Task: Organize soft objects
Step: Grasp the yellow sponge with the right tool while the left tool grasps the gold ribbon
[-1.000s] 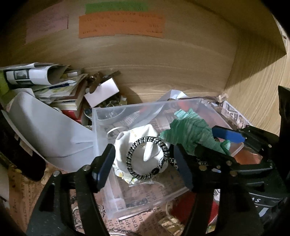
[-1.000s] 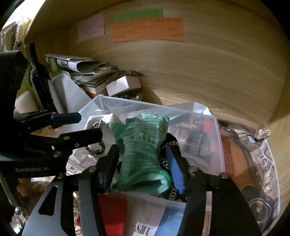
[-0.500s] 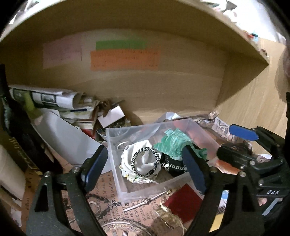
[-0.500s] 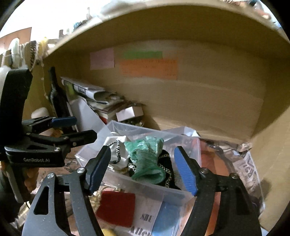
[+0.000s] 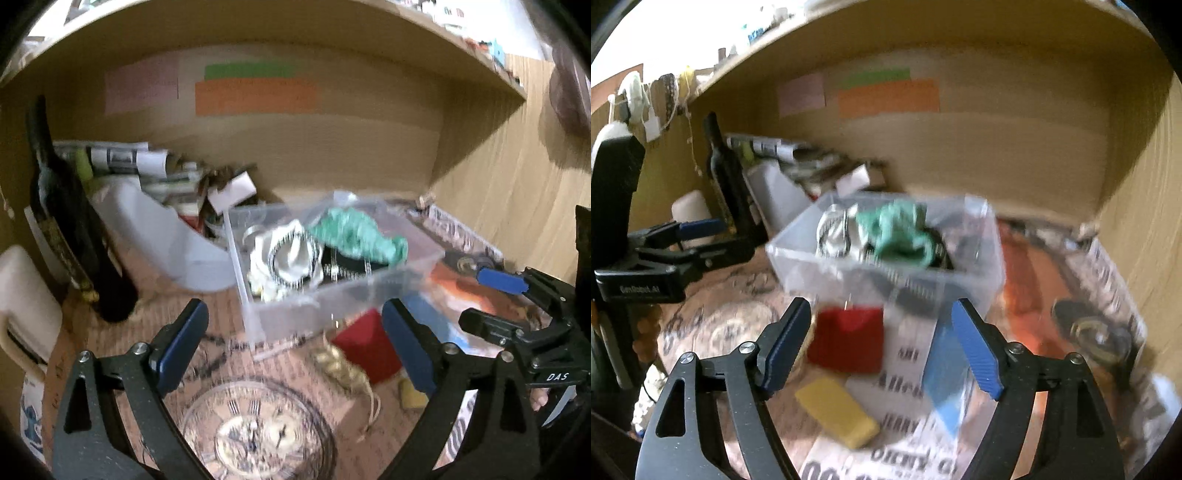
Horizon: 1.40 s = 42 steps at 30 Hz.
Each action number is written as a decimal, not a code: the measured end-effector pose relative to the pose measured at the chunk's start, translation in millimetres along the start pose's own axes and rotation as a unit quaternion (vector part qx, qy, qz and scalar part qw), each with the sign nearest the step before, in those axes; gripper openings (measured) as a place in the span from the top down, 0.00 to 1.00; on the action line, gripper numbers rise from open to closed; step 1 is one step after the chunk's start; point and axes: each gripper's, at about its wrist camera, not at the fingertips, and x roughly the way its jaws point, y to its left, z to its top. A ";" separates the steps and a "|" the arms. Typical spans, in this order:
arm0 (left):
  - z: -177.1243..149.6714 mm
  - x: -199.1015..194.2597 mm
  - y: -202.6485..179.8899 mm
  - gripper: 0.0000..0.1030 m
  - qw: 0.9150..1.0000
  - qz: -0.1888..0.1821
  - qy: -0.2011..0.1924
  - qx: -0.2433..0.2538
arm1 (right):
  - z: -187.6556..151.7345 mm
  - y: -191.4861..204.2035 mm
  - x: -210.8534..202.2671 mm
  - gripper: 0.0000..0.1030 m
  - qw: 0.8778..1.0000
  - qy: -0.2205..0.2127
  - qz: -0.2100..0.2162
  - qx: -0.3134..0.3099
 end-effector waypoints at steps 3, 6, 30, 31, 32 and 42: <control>-13.2 7.3 0.5 0.07 1.000 -0.004 0.025 -0.003 | -15.8 1.0 10.3 0.26 0.999 0.031 0.011 0.009; -24.3 16.5 1.3 0.07 0.999 -0.008 0.046 -0.009 | -28.0 2.3 21.8 0.26 0.998 0.058 0.024 0.017; -37.3 107.2 -53.8 0.07 0.983 -0.062 0.170 0.031 | -50.5 -26.4 7.5 0.67 0.997 0.055 0.013 0.058; -37.0 110.1 -57.2 0.07 0.982 -0.065 0.173 0.034 | -49.6 -30.3 4.6 0.67 0.997 0.050 0.007 0.062; -36.7 114.3 -61.5 0.07 0.981 -0.067 0.176 0.038 | -48.6 -34.3 1.6 0.67 0.997 0.047 0.005 0.064; -35.4 120.1 -75.7 0.48 0.984 -0.073 0.154 0.050 | -39.1 -48.7 -7.1 0.67 0.997 0.024 -0.013 0.076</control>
